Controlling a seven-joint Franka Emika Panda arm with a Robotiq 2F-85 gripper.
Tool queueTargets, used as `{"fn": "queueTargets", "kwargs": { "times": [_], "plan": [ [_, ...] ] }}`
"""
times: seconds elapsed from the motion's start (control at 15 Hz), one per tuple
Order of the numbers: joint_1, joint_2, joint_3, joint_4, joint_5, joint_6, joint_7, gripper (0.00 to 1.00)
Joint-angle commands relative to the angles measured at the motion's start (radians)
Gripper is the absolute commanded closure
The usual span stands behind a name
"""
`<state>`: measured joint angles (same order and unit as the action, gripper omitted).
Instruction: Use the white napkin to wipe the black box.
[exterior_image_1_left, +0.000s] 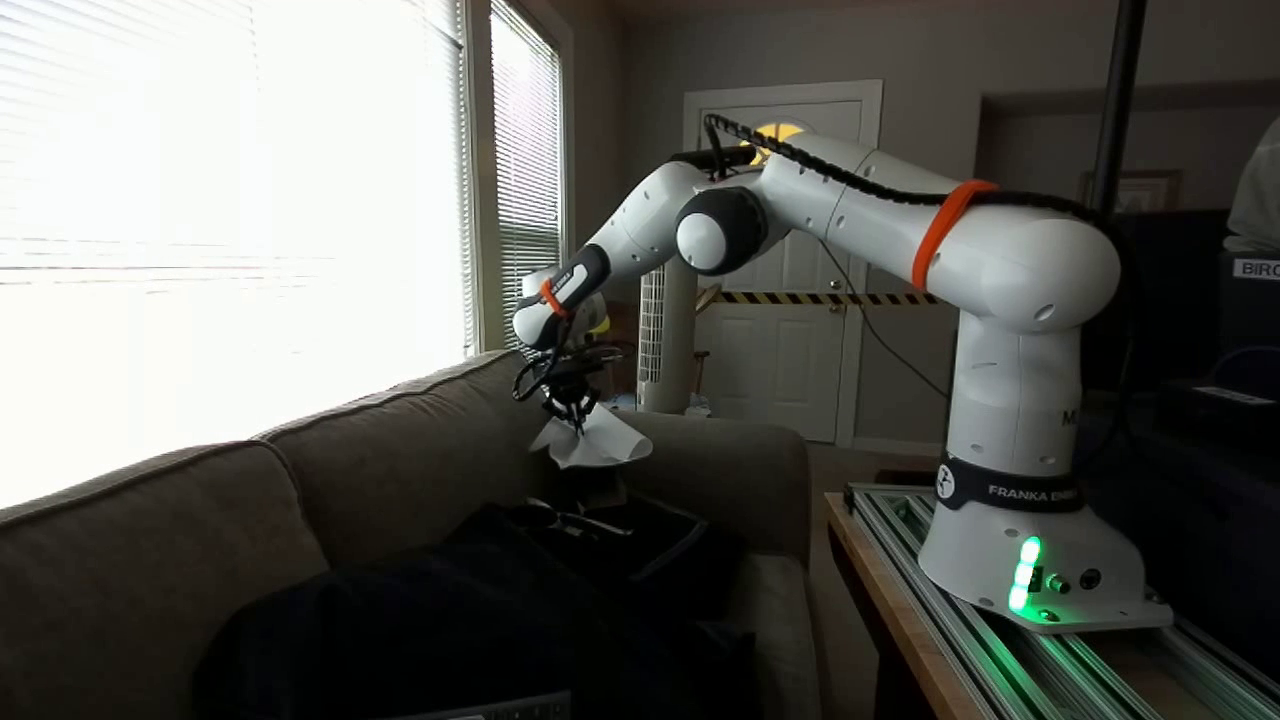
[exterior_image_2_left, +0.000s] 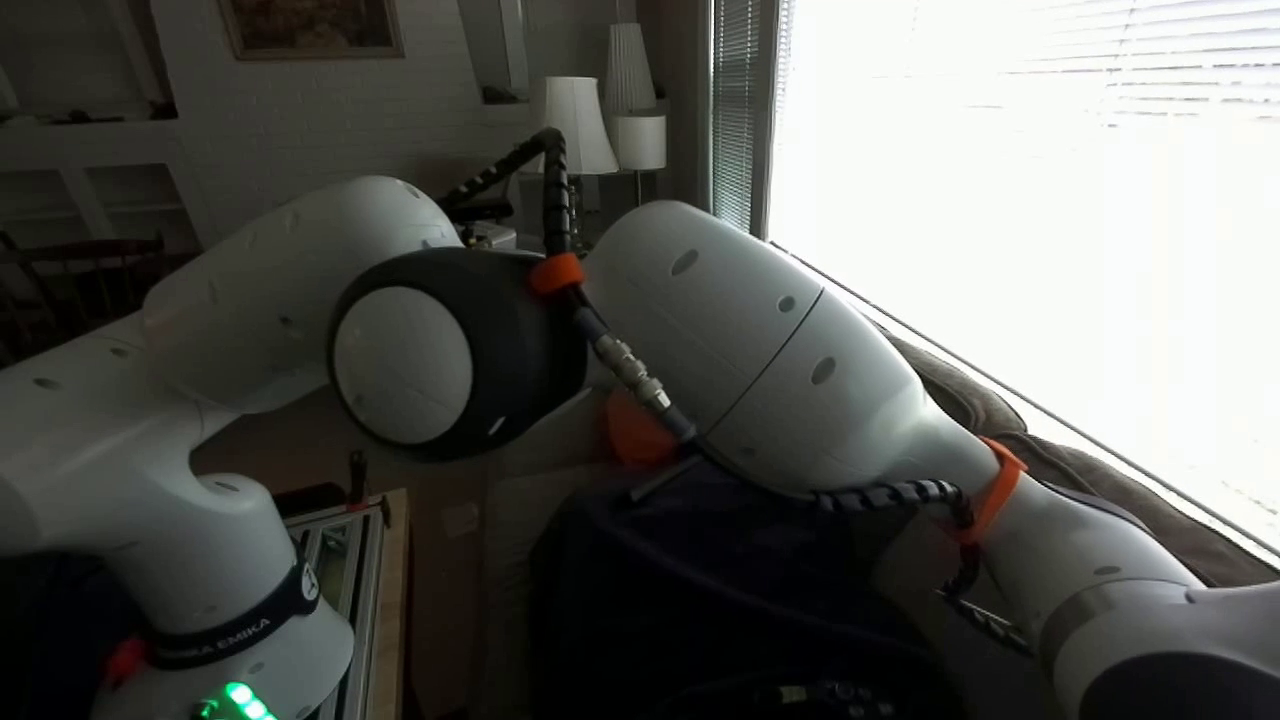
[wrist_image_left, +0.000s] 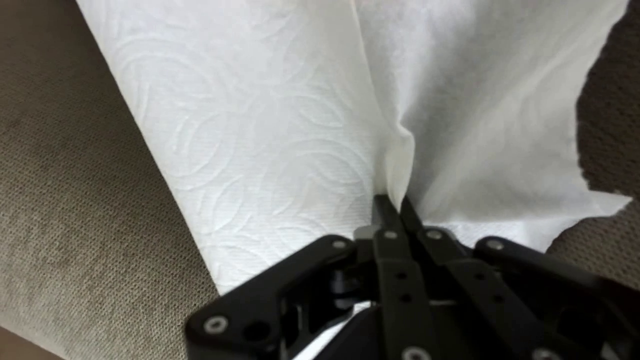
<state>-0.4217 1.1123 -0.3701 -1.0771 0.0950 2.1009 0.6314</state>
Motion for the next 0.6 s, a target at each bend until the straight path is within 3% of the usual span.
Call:
{"fn": "queueTargets", "kwargs": {
  "times": [0.0,0.53],
  "plan": [
    [0.013,-0.027,0.033,-0.057,-0.01,-0.081,-0.099,1.0],
    [0.021,-0.095,0.113,-0.143,-0.016,-0.283,-0.379,1.0]
  ]
}}
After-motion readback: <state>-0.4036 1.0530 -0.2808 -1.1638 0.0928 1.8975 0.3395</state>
